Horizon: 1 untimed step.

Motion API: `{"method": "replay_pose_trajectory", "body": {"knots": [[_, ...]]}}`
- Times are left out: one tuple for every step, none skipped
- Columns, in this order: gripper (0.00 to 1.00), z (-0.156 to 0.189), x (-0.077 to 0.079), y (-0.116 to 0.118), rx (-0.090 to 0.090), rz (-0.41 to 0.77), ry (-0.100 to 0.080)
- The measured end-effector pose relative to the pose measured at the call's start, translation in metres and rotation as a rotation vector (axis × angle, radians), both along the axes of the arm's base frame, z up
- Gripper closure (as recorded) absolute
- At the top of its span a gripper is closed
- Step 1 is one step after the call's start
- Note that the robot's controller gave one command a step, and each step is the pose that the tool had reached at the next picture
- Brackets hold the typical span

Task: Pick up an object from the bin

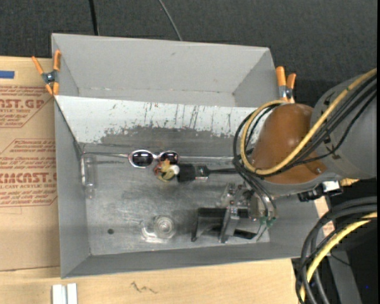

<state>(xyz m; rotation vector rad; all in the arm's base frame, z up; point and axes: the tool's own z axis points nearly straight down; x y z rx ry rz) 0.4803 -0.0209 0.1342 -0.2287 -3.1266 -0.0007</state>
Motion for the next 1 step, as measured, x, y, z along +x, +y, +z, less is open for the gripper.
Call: {"method": "replay_pose_trajectory", "body": {"knots": [[1.0,0.0183,-0.0004,0.0001,0.0,0.0,0.0]]}}
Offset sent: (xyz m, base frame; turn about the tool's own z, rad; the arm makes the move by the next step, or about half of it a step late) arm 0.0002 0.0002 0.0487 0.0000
